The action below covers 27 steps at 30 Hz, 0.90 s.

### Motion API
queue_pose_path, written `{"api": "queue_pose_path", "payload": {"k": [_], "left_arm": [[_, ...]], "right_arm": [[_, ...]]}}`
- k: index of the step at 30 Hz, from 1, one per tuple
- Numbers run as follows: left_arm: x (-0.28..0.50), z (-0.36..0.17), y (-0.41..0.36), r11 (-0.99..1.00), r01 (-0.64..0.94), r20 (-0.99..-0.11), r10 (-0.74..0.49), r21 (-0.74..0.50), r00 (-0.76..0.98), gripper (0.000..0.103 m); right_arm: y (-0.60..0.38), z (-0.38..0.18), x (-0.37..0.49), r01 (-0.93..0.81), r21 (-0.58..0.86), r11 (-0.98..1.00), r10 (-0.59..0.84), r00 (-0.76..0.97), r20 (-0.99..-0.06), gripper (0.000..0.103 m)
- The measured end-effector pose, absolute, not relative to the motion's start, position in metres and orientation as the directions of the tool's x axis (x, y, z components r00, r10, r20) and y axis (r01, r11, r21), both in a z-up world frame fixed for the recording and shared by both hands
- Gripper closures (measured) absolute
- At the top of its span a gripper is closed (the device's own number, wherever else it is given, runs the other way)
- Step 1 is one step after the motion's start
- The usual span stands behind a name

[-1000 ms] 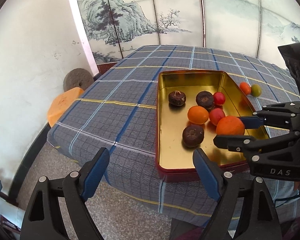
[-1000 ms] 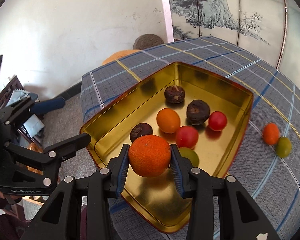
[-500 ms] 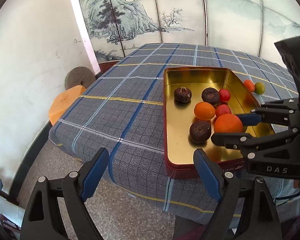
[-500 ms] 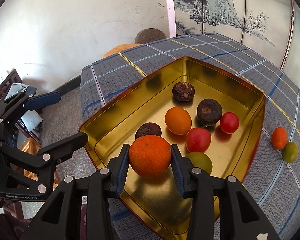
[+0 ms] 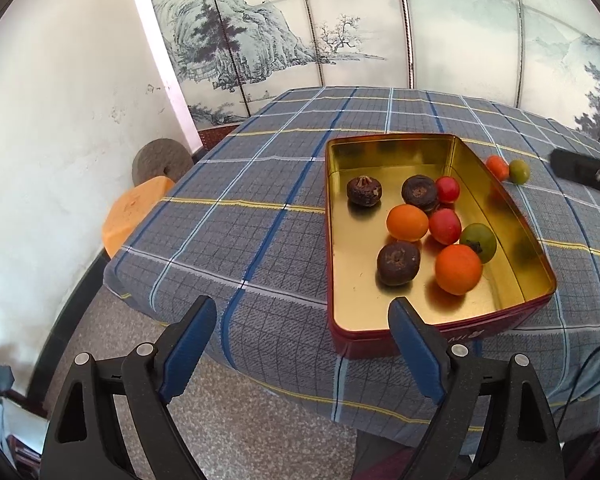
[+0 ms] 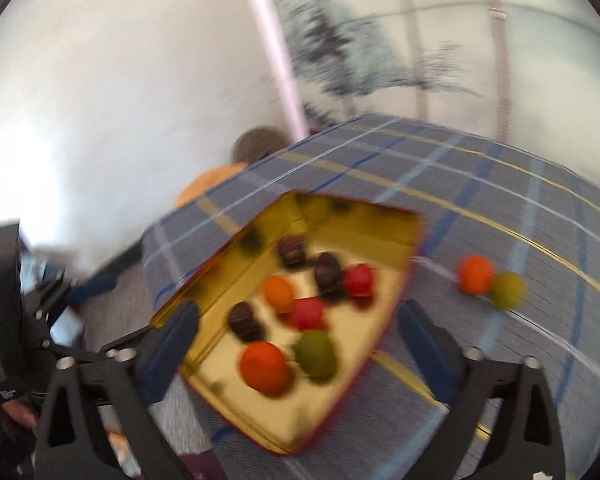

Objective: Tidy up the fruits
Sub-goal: 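Grasp another orange from the tablecloth with the left gripper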

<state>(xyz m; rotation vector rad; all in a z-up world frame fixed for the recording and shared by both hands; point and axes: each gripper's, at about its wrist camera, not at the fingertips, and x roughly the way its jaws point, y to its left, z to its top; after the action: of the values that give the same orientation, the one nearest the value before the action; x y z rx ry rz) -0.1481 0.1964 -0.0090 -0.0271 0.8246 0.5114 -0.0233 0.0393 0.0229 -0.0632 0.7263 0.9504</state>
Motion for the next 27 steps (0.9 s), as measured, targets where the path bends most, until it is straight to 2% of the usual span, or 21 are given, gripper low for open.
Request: {"api": "queue_pose_path", "payload": {"k": [2,4,7,10,13,19,21,25,27], "left_arm": [[-0.146,-0.007,0.193,0.884,-0.435,-0.709,0.419,0.173,0.567,0.015],[-0.142,-0.002,0.188,0.894,-0.414,-0.709,0.404,0.172,0.578,0.015],[-0.134,0.008,0.177,0.923,-0.347,-0.703,0.358,0.167,0.614,0.015],[-0.119,0.021,0.162,0.949,-0.264,-0.694,0.308,0.174,0.65,0.014],[-0.09,0.036,0.139,0.981,-0.101,-0.707,0.189,0.165,0.682,0.015],[-0.008,0.056,0.109,0.987,0.16,-0.766,-0.092,0.014,0.636,0.015],[0.016,0.058,0.096,0.973,0.228,-0.774,-0.113,0.042,0.623,0.014],[0.065,0.045,0.069,0.856,0.501,-0.838,-0.177,0.128,0.516,0.015],[0.077,0.035,0.058,0.78,0.583,-0.851,-0.132,0.228,0.509,0.015]], "right_arm": [[0.006,0.017,-0.006,-0.662,0.308,0.683,0.679,0.422,-0.6,0.0],[-0.02,0.007,0.014,-0.578,0.318,0.751,0.608,0.419,-0.674,0.0],[-0.065,-0.014,0.041,-0.462,0.201,0.864,0.426,0.456,-0.781,0.0],[-0.103,-0.029,0.058,-0.378,0.085,0.922,0.276,0.487,-0.828,0.0],[-0.136,-0.047,0.073,-0.317,-0.033,0.948,0.137,0.498,-0.856,0.0],[-0.163,-0.05,0.083,-0.325,-0.028,0.945,0.15,0.51,-0.847,0.0],[-0.165,-0.052,0.082,-0.345,-0.029,0.938,0.168,0.528,-0.832,0.0],[-0.167,-0.052,0.078,-0.359,-0.026,0.933,0.186,0.544,-0.819,0.0],[-0.167,-0.052,0.08,-0.361,-0.025,0.932,0.188,0.544,-0.818,0.0]]}}
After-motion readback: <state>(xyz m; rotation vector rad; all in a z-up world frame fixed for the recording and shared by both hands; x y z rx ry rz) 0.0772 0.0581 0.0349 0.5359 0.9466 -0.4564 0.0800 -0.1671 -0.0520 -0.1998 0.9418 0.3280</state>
